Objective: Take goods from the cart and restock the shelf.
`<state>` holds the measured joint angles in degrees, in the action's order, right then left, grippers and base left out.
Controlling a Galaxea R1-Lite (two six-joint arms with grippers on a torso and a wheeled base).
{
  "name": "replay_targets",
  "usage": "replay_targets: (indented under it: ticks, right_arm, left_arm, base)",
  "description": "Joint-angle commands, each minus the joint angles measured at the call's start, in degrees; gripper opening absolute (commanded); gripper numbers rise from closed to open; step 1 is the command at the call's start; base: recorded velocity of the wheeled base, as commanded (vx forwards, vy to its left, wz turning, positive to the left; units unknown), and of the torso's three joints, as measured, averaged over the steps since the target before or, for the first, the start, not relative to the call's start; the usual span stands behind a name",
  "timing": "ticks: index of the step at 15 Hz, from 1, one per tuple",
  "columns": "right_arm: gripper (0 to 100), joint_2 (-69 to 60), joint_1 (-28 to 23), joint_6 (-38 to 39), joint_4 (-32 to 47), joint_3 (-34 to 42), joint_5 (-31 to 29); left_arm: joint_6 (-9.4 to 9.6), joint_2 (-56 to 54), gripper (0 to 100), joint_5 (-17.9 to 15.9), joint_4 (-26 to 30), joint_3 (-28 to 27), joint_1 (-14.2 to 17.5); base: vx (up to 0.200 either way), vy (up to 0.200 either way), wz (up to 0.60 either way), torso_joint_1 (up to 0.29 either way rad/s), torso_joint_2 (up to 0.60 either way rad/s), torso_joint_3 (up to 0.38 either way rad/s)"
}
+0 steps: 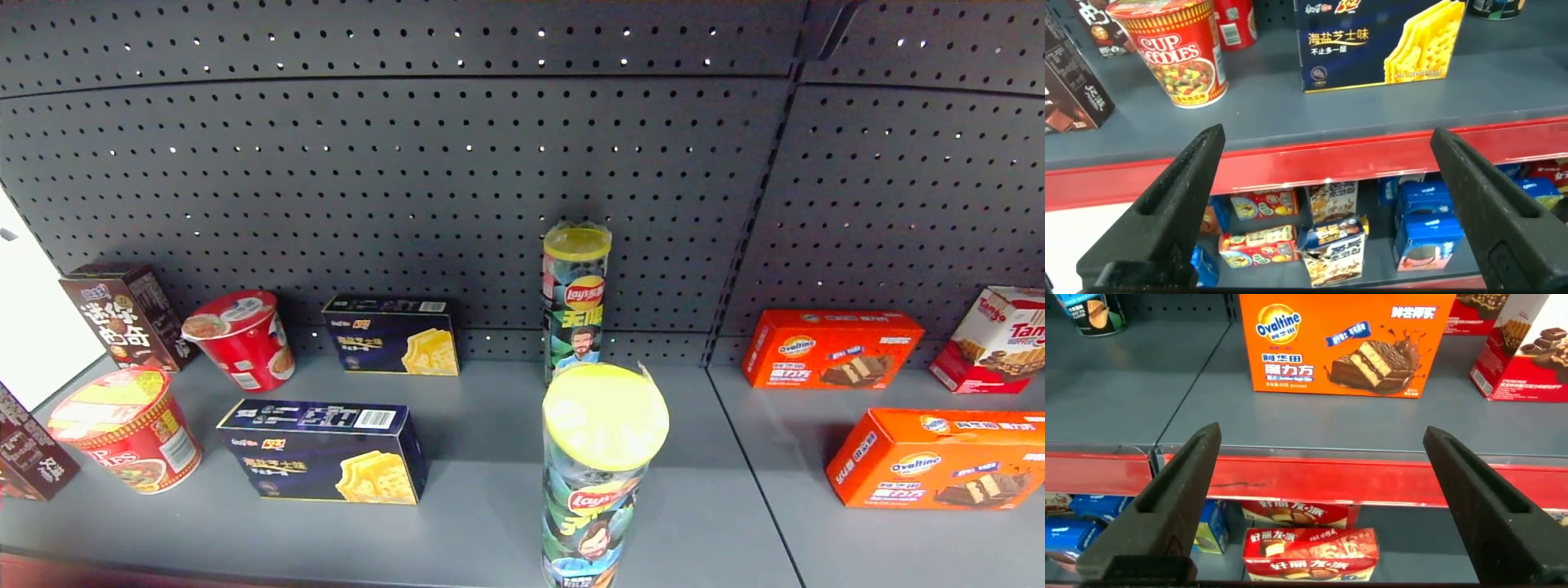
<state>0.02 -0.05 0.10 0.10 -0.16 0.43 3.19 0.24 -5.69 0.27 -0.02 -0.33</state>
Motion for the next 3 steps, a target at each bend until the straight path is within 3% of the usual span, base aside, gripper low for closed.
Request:
replay_targets:
  ticks: [1,3]
  right_arm:
    - [100,0.0,0.0,0.0,0.0,0.0,0.0]
    - [100,0.0,0.0,0.0,0.0,0.0,0.0]
  left_arm:
    - [-0.12,0.0,100,0.0,0.0,-0.1,0.0]
    - [-0.21,0.0,100,0.0,0.0,-0.1,0.0]
  base:
    - [0.000,0.000,0.00,0.000,0.00,0.000]
    - [0.000,0.000,0.00,0.000,0.00,0.000]
